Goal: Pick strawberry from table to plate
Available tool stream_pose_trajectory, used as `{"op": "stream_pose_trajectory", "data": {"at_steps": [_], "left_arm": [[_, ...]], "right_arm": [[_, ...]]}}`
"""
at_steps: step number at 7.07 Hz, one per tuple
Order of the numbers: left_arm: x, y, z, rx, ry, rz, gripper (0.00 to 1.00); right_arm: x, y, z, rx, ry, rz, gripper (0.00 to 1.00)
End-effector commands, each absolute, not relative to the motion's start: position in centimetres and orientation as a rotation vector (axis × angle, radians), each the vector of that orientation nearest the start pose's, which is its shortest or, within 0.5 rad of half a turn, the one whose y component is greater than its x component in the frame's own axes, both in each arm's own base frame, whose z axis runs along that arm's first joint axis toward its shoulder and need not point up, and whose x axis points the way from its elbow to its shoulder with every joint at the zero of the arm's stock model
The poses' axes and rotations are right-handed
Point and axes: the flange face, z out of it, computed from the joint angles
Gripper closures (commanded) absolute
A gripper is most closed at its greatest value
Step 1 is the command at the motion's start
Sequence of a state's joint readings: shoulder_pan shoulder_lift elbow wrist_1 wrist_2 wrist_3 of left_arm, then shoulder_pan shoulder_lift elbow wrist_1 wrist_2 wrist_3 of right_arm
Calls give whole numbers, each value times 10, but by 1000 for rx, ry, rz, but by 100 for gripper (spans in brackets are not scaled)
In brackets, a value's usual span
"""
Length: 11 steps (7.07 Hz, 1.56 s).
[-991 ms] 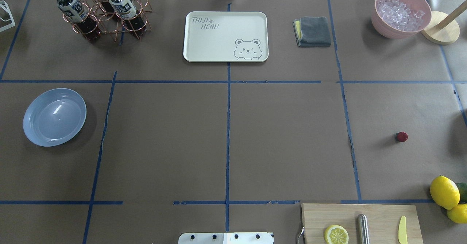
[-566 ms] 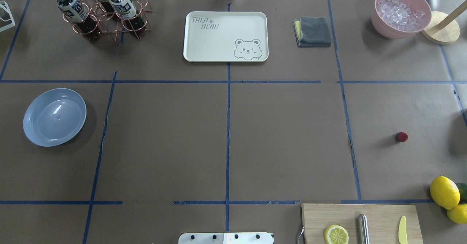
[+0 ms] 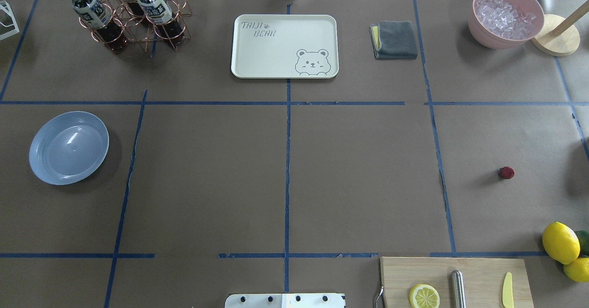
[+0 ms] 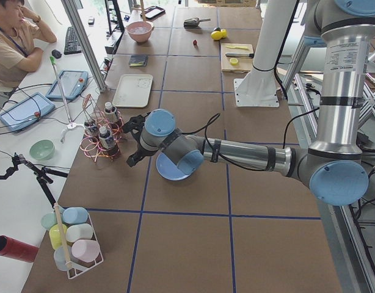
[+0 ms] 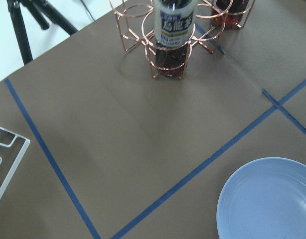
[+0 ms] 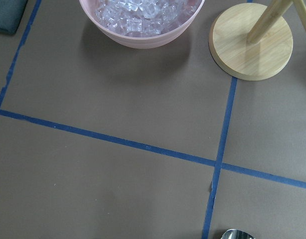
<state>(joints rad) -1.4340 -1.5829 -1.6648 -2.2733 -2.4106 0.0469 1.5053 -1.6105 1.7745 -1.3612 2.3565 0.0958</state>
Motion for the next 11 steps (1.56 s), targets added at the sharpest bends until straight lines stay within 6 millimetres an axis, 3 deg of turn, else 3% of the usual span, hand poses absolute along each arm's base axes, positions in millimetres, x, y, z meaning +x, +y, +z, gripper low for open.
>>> {"op": "stream_pose_trajectory", "data": {"at_steps": [1,2,3,5,6,9,11], "left_arm": [[84,-501,540,689,948,503,0],[92,-496,569,628,934,392,0],[107,-485,588,569,905,222,12],[157,-472,625,496,928,-6,43],[176,-462,633,479,976,-40,45],[178,-434,669,444,944,-23,44],[185,-428,669,458,957,-14,79]], "right_arm": [[23,-497,542,301,-812,-132,0],[18,-497,542,297,-812,-142,0],[17,-497,543,295,-812,-144,0],[17,-497,546,289,-812,-142,0],[17,-496,546,289,-812,-142,0],[17,-496,546,287,-812,-140,0],[17,-496,546,289,-812,-140,0]]}}
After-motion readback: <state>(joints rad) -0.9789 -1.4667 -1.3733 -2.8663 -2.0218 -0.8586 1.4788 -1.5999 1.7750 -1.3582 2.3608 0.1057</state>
